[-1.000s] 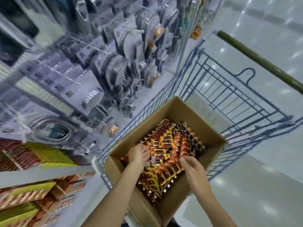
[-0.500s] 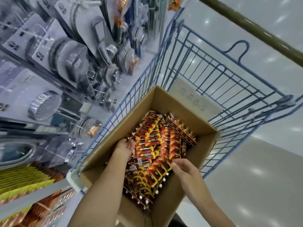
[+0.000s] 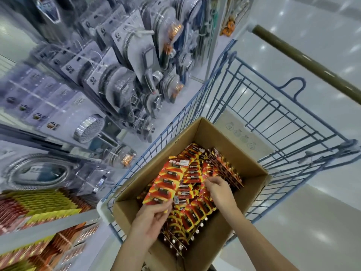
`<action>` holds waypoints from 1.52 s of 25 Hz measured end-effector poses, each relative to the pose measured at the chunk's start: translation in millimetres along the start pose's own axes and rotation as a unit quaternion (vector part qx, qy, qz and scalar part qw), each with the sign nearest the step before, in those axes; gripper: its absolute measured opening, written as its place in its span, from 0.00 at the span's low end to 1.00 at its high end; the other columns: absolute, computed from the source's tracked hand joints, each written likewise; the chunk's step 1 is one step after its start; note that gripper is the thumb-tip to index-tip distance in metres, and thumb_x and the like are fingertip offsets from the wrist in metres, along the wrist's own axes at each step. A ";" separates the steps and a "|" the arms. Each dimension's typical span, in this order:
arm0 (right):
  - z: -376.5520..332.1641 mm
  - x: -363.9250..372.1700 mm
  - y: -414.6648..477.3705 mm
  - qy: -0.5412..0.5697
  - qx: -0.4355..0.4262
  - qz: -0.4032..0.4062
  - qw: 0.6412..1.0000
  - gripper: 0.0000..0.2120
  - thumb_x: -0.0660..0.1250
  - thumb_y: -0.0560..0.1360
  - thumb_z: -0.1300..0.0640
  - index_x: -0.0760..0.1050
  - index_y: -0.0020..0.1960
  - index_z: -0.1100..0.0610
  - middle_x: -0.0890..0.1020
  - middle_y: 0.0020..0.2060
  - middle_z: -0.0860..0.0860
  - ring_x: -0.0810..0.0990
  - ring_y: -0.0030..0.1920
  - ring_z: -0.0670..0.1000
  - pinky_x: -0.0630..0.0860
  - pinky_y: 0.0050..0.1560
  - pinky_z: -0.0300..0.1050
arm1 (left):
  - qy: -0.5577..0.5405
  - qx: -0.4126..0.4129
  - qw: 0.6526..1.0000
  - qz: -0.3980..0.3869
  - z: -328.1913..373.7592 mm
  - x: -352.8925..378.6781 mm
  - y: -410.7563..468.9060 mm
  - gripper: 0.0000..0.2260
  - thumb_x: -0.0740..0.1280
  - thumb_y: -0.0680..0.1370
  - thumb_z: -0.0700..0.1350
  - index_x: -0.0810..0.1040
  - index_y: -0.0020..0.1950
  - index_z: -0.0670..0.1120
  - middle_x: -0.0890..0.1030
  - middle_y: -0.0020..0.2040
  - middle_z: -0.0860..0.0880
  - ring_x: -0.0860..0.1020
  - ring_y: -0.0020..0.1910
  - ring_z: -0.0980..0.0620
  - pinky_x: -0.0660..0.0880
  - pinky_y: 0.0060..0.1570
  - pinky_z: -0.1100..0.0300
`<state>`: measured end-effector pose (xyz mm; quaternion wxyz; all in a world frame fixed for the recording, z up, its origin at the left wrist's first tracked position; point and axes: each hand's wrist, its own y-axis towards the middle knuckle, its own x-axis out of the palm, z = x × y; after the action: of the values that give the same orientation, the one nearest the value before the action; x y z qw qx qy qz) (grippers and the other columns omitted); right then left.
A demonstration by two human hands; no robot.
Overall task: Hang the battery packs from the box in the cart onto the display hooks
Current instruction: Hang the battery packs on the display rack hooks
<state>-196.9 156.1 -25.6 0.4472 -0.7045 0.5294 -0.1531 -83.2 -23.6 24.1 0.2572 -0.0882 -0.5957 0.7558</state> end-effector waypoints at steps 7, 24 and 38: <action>-22.2 61.3 128.0 0.009 0.055 -0.029 0.998 0.08 0.65 0.78 0.59 0.74 0.40 0.55 0.78 0.38 0.54 0.77 0.38 0.52 0.79 0.43 0.51 | 0.039 0.097 0.994 0.030 -0.8 -45.2 -26.5 0.41 0.86 0.52 0.37 0.77 0.63 0.40 0.85 0.55 0.40 0.85 0.54 0.42 0.78 0.48 0.53; -7.9 71.5 157.3 0.218 0.150 0.054 0.963 0.14 0.67 0.79 0.69 0.75 0.64 0.67 0.84 0.52 0.59 0.82 0.43 0.54 0.82 0.33 0.42 | 0.044 0.204 0.978 -0.026 -13.4 -57.3 -34.8 0.52 0.89 0.37 0.42 0.79 0.61 0.40 0.87 0.51 0.39 0.86 0.51 0.40 0.82 0.45 0.52; -13.3 -1.2 -88.9 0.247 -0.083 -0.141 0.955 0.18 0.68 0.80 0.64 0.73 0.69 0.57 0.84 0.59 0.61 0.84 0.60 0.63 0.77 0.65 0.66 | -0.005 0.258 0.954 -0.155 3.4 -88.5 -117.1 0.44 0.87 0.40 0.33 0.82 0.55 0.35 0.85 0.44 0.37 0.87 0.40 0.41 0.84 0.37 0.55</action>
<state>-152.4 154.5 52.5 0.2161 -0.7469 0.5297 -0.3389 23.9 -51.7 120.5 0.3824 0.0780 -0.3883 0.8348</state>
